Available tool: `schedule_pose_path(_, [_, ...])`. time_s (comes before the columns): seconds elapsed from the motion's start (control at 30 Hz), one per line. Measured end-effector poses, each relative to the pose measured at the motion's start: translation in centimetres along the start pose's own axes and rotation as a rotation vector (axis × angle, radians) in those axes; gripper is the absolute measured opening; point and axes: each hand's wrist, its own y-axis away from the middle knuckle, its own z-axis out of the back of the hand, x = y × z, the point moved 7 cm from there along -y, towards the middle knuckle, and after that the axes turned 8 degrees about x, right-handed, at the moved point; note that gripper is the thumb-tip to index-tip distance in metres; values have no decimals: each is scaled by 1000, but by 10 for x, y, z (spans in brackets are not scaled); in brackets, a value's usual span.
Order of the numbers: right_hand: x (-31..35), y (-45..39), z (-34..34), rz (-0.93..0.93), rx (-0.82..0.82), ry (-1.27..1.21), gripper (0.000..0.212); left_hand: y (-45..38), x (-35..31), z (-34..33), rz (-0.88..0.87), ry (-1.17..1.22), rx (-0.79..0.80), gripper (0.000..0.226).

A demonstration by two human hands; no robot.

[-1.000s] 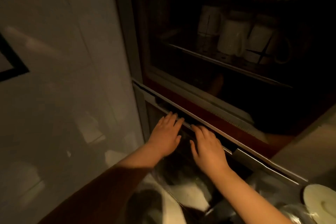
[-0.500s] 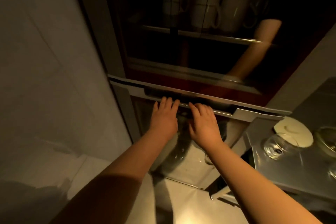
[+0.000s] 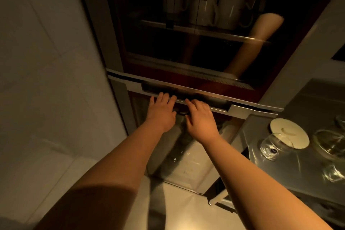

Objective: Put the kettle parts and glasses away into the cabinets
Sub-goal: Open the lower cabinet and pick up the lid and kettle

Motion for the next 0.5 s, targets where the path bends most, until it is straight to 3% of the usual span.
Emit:
schedule_pose_path(0.2, [-1,7,2,54,-4,-14,55,14,-8,3,34,2,-22,58])
schedule_pose_path(0.5, [4,69,7,243,-24,-143,52,99,-28,-30,157,-94,0,70])
